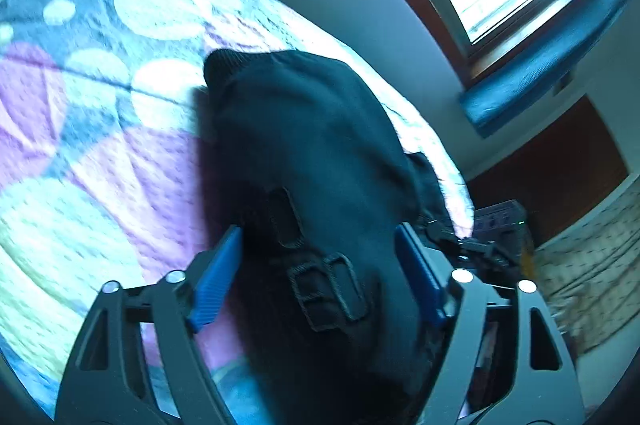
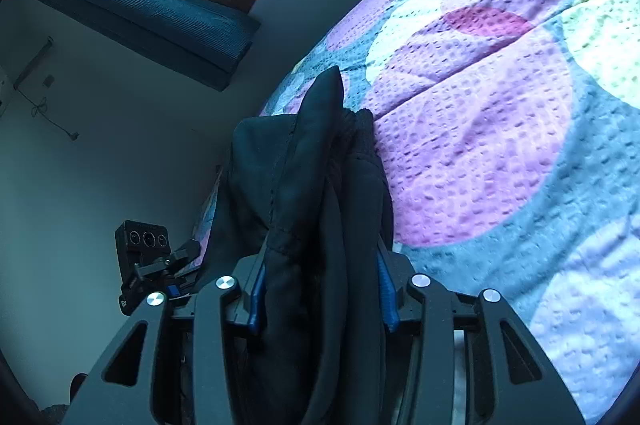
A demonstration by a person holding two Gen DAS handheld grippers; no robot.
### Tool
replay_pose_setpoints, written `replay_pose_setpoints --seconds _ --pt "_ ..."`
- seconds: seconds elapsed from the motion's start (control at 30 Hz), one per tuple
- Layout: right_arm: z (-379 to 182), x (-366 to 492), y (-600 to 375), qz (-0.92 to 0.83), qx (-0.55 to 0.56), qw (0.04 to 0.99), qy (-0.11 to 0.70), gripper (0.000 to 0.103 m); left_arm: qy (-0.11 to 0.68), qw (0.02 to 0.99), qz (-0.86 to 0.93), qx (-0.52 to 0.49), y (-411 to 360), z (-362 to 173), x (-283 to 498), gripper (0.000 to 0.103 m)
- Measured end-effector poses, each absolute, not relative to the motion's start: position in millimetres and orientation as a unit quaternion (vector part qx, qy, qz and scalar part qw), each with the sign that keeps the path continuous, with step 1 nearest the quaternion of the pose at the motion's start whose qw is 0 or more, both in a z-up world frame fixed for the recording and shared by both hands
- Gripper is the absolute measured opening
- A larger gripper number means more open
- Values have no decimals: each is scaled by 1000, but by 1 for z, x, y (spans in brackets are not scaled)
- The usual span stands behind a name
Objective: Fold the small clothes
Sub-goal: 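Hold the black bundle with both grippers and press it together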
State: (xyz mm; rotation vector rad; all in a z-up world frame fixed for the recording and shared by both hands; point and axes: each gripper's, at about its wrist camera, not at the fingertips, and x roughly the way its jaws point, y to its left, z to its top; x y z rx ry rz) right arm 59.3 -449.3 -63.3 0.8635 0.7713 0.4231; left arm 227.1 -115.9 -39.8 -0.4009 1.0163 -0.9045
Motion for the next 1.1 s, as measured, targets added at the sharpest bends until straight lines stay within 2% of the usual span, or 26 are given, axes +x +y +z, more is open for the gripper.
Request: replay_pose_setpoints --seconds 0.03,0.07,0.2,0.33,0.43,0.5,0.57,0.77,0.87,0.97,1.03,1.1 --pt "-64 56 -451 194 405 813 369 59 474 754 -416 -183 -115 -43 222 83" --pt "-64 56 -452 190 404 812 376 61 477 755 -414 -175 -115 -45 216 85" --pt "-67 47 -453 206 410 801 385 66 492 751 -414 -152 -117 -56 187 91" --pt "-65 46 -439 230 381 802 399 68 498 738 -426 -161 -120 -64 176 90" --pt "-68 45 -426 227 380 799 407 52 488 748 -422 -154 -124 -63 174 81" --pt "-68 45 -422 223 400 794 399 47 480 756 -419 -147 -120 -57 170 70" --pt "-63 42 -421 227 417 791 386 42 471 763 -418 -145 -116 -48 167 64" --pt "-78 37 -412 243 444 771 386 40 473 766 -417 -128 -99 -55 163 63" --pt "-87 41 -418 258 465 761 372 38 481 752 -428 -140 -94 -63 170 70" --pt "-75 39 -420 259 454 767 372 53 485 742 -431 -171 -87 -62 176 73" --pt "-66 35 -424 252 430 780 378 68 477 747 -423 -189 -81 -57 179 79" --pt "-62 44 -425 256 416 782 387 70 475 738 -430 -212 -79 -56 187 87"
